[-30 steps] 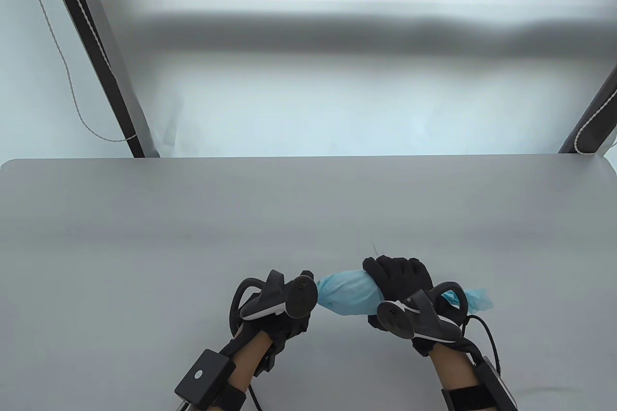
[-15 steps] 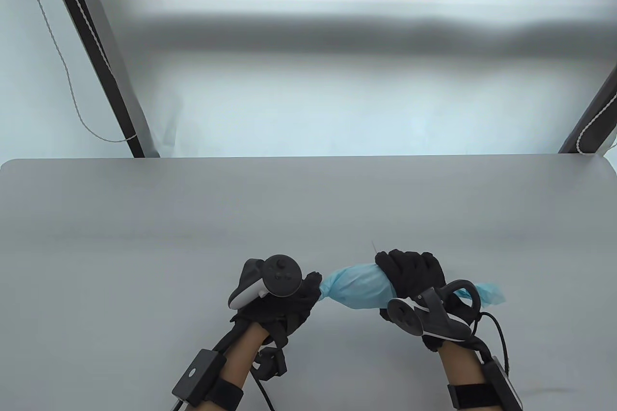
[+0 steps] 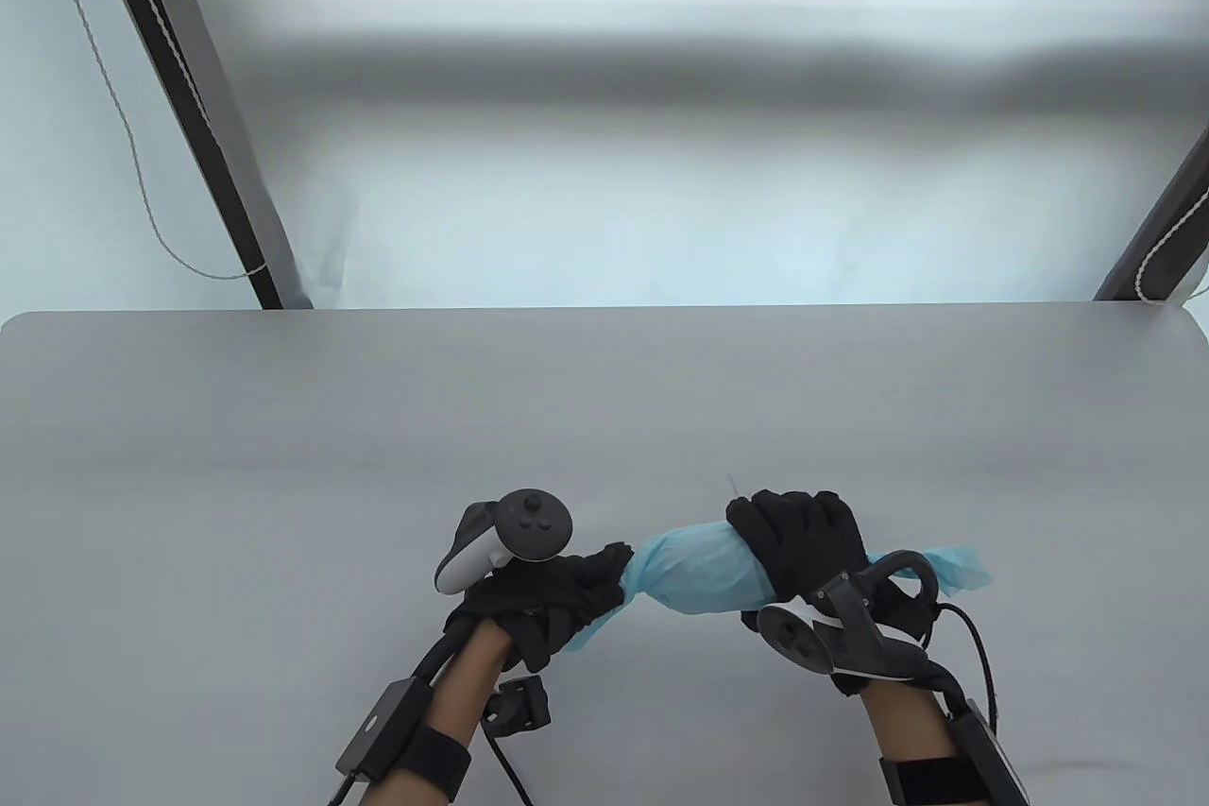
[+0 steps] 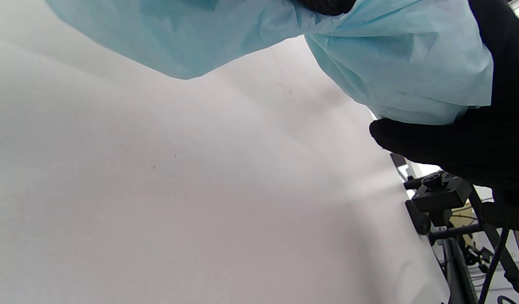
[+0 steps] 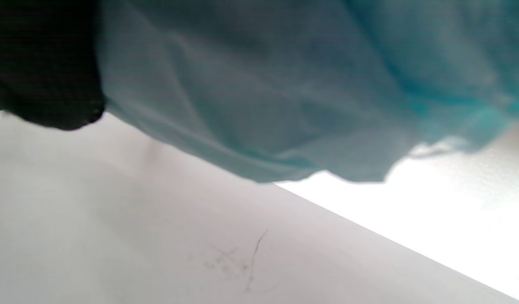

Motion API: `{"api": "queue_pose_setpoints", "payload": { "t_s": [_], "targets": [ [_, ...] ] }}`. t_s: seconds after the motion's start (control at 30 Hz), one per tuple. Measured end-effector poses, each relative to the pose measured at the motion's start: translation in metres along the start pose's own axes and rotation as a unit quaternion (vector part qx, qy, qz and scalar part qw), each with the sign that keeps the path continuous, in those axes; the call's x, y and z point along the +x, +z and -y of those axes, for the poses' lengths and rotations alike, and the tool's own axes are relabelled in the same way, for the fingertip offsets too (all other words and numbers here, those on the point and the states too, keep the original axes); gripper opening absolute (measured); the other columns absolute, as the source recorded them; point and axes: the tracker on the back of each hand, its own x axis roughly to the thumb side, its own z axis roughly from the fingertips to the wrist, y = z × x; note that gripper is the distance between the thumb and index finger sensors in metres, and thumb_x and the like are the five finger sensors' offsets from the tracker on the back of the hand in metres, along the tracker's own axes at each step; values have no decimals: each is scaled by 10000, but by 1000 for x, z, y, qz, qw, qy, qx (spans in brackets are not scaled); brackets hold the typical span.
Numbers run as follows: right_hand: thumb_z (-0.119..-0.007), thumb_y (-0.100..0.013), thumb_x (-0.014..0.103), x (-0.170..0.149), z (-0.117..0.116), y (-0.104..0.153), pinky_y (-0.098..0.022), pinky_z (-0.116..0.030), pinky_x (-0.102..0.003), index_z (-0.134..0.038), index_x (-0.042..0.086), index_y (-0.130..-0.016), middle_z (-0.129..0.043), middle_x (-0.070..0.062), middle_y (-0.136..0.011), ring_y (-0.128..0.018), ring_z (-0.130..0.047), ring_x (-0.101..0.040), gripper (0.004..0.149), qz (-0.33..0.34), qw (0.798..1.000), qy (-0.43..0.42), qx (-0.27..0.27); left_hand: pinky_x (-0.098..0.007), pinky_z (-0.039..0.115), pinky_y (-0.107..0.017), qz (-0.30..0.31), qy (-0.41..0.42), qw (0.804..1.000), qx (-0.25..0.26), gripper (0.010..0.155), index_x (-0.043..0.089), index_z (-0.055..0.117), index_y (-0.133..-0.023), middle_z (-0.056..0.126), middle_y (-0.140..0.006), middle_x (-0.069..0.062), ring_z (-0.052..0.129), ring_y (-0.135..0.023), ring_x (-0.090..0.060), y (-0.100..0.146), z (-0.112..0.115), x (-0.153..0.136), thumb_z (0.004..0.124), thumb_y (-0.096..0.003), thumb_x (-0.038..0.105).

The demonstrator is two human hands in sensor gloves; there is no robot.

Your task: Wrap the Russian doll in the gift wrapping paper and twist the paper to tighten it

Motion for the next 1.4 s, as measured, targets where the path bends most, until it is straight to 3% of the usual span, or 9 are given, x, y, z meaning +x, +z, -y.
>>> {"api": "queue_pose_setpoints", "payload": {
  "t_s": [0.2, 0.37, 0.53, 0.67, 0.87, 1.07, 1.23, 1.33, 1.4],
  "targets": [
    [-1001, -334, 679, 0, 0, 0, -793, -620, -645, -417, 195, -1203, -666, -173, -1165, -1038, -751, -370, 1153, 2, 1000, -3, 5, -666, 497, -679, -21, -54, 998, 4, 618, 95, 641, -1097, 646, -1029, -134, 623, -906, -428, -1, 2, 4, 734, -579, 419],
    [-998, -336, 681, 2, 0, 0, -791, -618, -650, -411, 198, -1207, -659, -169, -1171, -1042, -747, -368, 1156, 6, 1000, -10, 10, -707, 251, -715, -8, -84, 996, 19, 541, 31, 637, -942, 390, -1237, -252, 210, -1068, -584, 3, 3, 10, 754, -576, 412],
    [-1000, -340, 675, 2, 0, 0, -785, -616, -660, -411, 189, -1207, -657, -177, -1171, -1038, -746, -378, 1155, -1, 1000, -18, 8, -672, 624, -689, -3, -181, 974, 135, 505, 22, 656, -844, 746, -1111, -230, 753, -1015, -500, 7, 14, 34, 809, -549, 403],
    [-1000, -340, 677, 1, -3, 0, -783, -618, -661, -412, 191, -1210, -660, -177, -1171, -1040, -744, -378, 1157, -3, 1000, -12, 17, -553, 846, -534, -37, -202, 973, 105, 526, 63, 601, -979, 833, -1011, -279, 1024, -738, -341, 3, 18, 33, 743, -574, 366],
    [-994, -345, 679, 3, -3, -2, -781, -618, -662, -413, 180, -1209, -658, -182, -1171, -1037, -745, -381, 1155, -10, 1000, -9, 17, -515, 826, -409, -49, -253, 960, 112, 568, 6, 493, -1009, 960, -576, 42, 991, -368, -129, 0, 23, 41, 684, -592, 341],
    [-984, -340, 693, -3, -7, -2, -778, -632, -652, -418, 188, -1213, -672, -175, -1168, -1034, -759, -376, 1157, -29, 998, -38, 50, -515, 801, -427, -25, -333, 932, 137, 567, 38, 500, -1008, 945, -543, 75, 955, -340, -122, -1, 27, 44, 659, -592, 387],
    [-962, -364, 699, -10, -7, -3, -777, -633, -644, -401, 181, -1219, -667, -184, -1171, -1026, -766, -381, 1147, -53, 995, -66, 53, -574, 697, -568, 33, -262, 953, 147, 810, 146, 253, -1151, 854, -828, -7, 907, -581, -214, 9, 13, 34, 552, -562, 615],
    [-961, -365, 697, -13, -7, -3, -779, -629, -644, -398, 180, -1220, -664, -186, -1172, -1029, -762, -384, 1147, -60, 994, -69, 56, -580, 668, -612, 28, -228, 961, 152, 877, 82, -33, -1074, 559, -1075, -107, 854, -700, -193, 11, 9, 31, 543, -595, 537],
    [-960, -363, 700, -15, -11, -1, -780, -631, -641, -401, 184, -1219, -667, -184, -1172, -1031, -763, -382, 1146, -62, 993, -77, 62, -566, 699, -594, 30, -170, 969, 177, 792, 63, 38, -1089, 561, -1064, -115, 884, -675, -176, 11, 4, 25, 583, -613, 386]
  ]
}}
